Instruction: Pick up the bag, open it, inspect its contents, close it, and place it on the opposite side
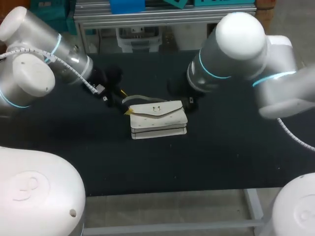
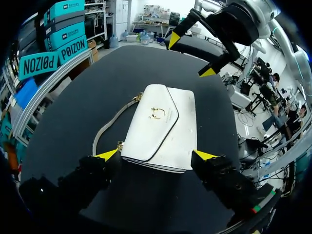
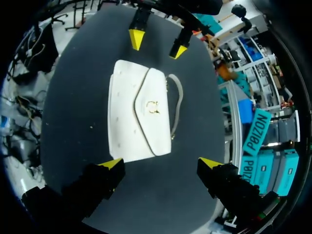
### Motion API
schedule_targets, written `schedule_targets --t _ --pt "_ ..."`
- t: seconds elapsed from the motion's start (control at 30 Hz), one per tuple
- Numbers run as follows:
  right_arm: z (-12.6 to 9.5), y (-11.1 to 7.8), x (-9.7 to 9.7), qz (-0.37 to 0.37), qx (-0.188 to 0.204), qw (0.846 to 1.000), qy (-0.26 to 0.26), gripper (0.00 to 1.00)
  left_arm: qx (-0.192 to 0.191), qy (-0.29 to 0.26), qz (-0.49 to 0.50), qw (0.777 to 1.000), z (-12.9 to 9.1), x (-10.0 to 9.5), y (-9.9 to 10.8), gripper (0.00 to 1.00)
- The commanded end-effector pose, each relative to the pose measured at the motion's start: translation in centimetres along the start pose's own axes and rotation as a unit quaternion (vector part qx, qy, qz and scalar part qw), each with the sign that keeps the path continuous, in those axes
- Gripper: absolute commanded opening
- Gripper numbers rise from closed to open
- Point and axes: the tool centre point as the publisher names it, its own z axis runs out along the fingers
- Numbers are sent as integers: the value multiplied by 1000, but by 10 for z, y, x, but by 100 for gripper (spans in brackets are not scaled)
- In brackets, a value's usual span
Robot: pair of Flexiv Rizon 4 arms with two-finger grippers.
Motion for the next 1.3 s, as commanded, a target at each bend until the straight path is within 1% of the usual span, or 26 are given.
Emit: schedule_targets --t 0.03,0.07,0.13,0.2,0.27,0.77,0.8,0.83,0.87,0.9,0.93,0.97,1.0,1.03,1.07,1.1,1.13,1.17,1.2,1.23,1.3 --pt "-3 1 -10 13 10 988 154 100 -12 -11 -33 999 -4 -1 2 100" --pt "-3 -1 -10 23 14 986 164 100 -12 -9 -48 999 -5 -2 4 100" --pt "-3 -6 -11 40 5 983 179 100 -11 -12 -86 996 -5 -4 6 100" --pt "-3 -10 -10 52 12 980 190 100 -9 -7 -109 994 -6 -5 8 100" --pt "-4 -15 -10 49 -1 979 196 100 -9 -7 -109 994 -6 -5 8 100" --pt "-4 -15 -10 49 -1 979 196 100 -9 -7 -109 994 -6 -5 8 100" --pt "1 -11 -18 81 6 977 199 100 -9 -7 -109 994 -6 -5 8 100" --pt "4 -9 -22 94 4 976 199 100 3 -2 -156 988 -1 -9 0 100" --pt "6 -8 -25 123 3 971 205 100 5 -7 -189 982 3 -11 -4 100" --pt "8 -8 -27 158 14 967 201 100 10 -29 -218 976 6 -12 -6 100" --pt "9 -9 -28 174 11 962 212 100 10 -37 -245 969 8 -13 -8 100" --pt "10 -10 -29 197 11 955 222 100 9 -41 -271 962 9 -12 -9 100" --pt "12 -13 -31 228 20 947 224 100 11 -51 -297 953 9 -12 -10 100" --pt "13 -15 -33 253 17 938 237 100 11 -55 -323 945 9 -12 -11 100" --pt "13 -18 -34 276 22 930 241 100 8 -55 -341 938 8 -12 -11 100" --pt "14 -21 -36 306 27 919 246 100 8 -61 -354 933 7 -12 -11 100" --pt "14 -23 -37 323 27 911 254 100 6 -68 -374 925 6 -13 -10 100" --pt "13 -24 -37 334 35 908 250 100 4 -70 -389 919 5 -14 -10 100" --pt "14 -25 -37 357 44 898 253 100 3 -74 -404 912 4 -16 -8 100" --pt "14 -26 -36 367 46 892 259 100 2 -80 -417 905 3 -17 -7 100" --pt "13 -29 -35 402 54 874 269 100 -1 -79 -443 893 2 -21 -5 100"
